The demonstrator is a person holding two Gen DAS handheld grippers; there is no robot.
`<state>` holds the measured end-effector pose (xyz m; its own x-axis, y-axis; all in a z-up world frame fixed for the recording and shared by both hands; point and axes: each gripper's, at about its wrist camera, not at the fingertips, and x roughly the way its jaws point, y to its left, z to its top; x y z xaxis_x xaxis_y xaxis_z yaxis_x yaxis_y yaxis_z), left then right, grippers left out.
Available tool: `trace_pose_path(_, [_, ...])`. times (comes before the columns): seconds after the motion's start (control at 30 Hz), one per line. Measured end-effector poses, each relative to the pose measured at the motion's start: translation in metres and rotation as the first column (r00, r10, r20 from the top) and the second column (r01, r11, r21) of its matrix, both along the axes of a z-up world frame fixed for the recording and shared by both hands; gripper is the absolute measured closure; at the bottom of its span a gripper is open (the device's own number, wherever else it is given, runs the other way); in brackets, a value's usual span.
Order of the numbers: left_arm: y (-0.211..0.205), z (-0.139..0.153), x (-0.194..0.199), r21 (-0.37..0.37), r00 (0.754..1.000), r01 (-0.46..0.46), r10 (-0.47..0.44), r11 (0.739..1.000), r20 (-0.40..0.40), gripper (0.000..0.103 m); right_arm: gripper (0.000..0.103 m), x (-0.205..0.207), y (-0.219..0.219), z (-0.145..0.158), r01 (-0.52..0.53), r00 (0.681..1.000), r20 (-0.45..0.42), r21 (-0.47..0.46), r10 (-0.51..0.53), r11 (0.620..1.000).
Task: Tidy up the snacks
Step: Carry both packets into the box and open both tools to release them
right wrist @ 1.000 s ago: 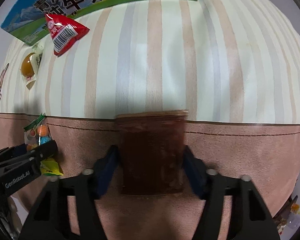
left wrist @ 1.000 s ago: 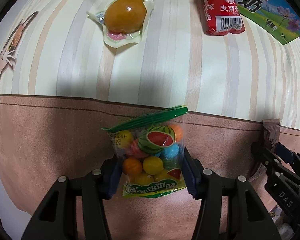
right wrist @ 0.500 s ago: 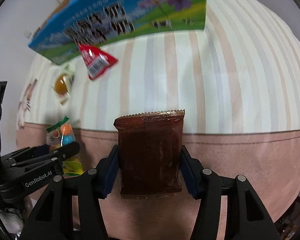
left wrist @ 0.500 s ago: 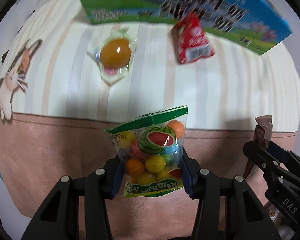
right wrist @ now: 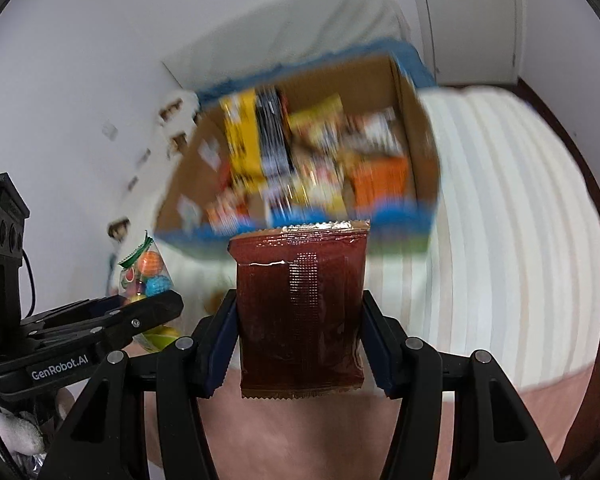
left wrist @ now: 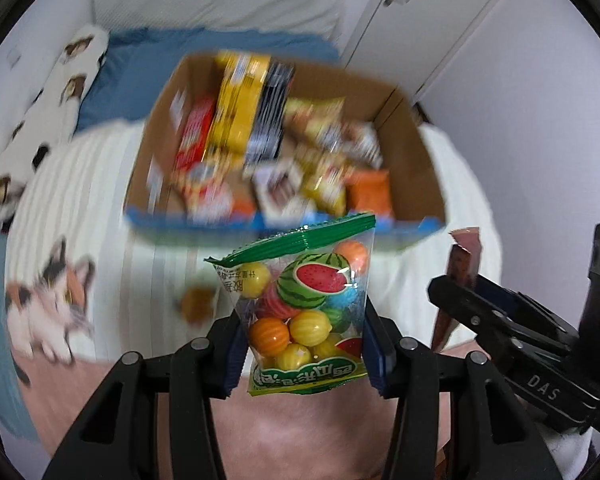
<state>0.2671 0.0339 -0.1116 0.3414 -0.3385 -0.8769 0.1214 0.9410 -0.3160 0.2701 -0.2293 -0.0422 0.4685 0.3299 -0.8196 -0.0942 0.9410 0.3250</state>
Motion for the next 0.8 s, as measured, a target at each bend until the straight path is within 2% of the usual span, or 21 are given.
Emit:
trace_pose_path(0.17, [-0.002, 0.02, 0.049, 0.013, 1.0, 0.023, -0.023, 1.0, 0.018, 0.057, 0.044, 0.051, 0.01, 0.026, 0.001, 0.999, 0.053, -0.046, 0.002, 0.999])
trace_pose_path(0.33, [-0.001, 0.007, 0.1, 0.041, 0.999, 0.021, -0.019, 0.999, -0.032, 0.057, 0.044, 0.098, 0.012, 0.021, 0.002, 1.0, 0.019, -0.089, 0.0, 0.996])
trace_pose_path(0.47, [-0.001, -0.031, 0.139, 0.074, 0.99, 0.025, -0.015, 0.997, -0.139, 0.056, 0.043, 0.135, 0.015, -0.013, -0.014, 0.996, -0.09, -0.125, 0.002, 0.992])
trace_pose_path(0.57, [0.0, -0.074, 0.159, 0.097, 0.963, 0.035, -0.008, 0.995, -0.269, 0.053, 0.042, 0.159, 0.013, -0.058, -0.014, 0.965, -0.262, -0.106, -0.014, 0.994])
trace_pose_path(0.6, [0.001, -0.09, 0.165, 0.088, 0.951, 0.029, 0.0, 0.996, -0.311, 0.05, 0.039, 0.163, 0.012, -0.068, -0.016, 0.955, -0.295, -0.106, -0.016, 0.994])
trace_pose_path(0.63, [0.003, -0.099, 0.168, 0.086, 0.944, 0.023, 0.007, 0.996, -0.329, 0.038, 0.033, 0.167, 0.011, -0.076, -0.013, 0.947, -0.319, -0.115, -0.024, 0.993])
trace_pose_path(0.67, [0.003, -0.105, 0.169, 0.094, 0.94, 0.021, 0.012, 0.995, -0.34, 0.028, 0.018, 0.17, 0.009, -0.081, -0.011, 0.942, -0.335, -0.123, -0.031, 0.992])
trace_pose_path(0.7, [0.004, -0.109, 0.171, 0.1, 0.94, 0.023, 0.013, 0.995, -0.342, 0.009, 0.012, 0.169, 0.008, -0.083, -0.005, 0.94, -0.338, -0.126, -0.038, 0.992])
trace_pose_path(0.73, [0.005, -0.111, 0.171, 0.106, 0.943, 0.024, 0.013, 0.994, -0.331, 0.007, 0.008, 0.166, 0.006, -0.083, -0.001, 0.942, -0.333, -0.132, -0.043, 0.991])
trace_pose_path(0.8, [0.006, -0.11, 0.172, 0.126, 0.95, 0.024, 0.017, 0.992, -0.312, 0.007, 0.008, 0.168, 0.007, -0.082, -0.008, 0.945, -0.325, -0.159, -0.044, 0.987])
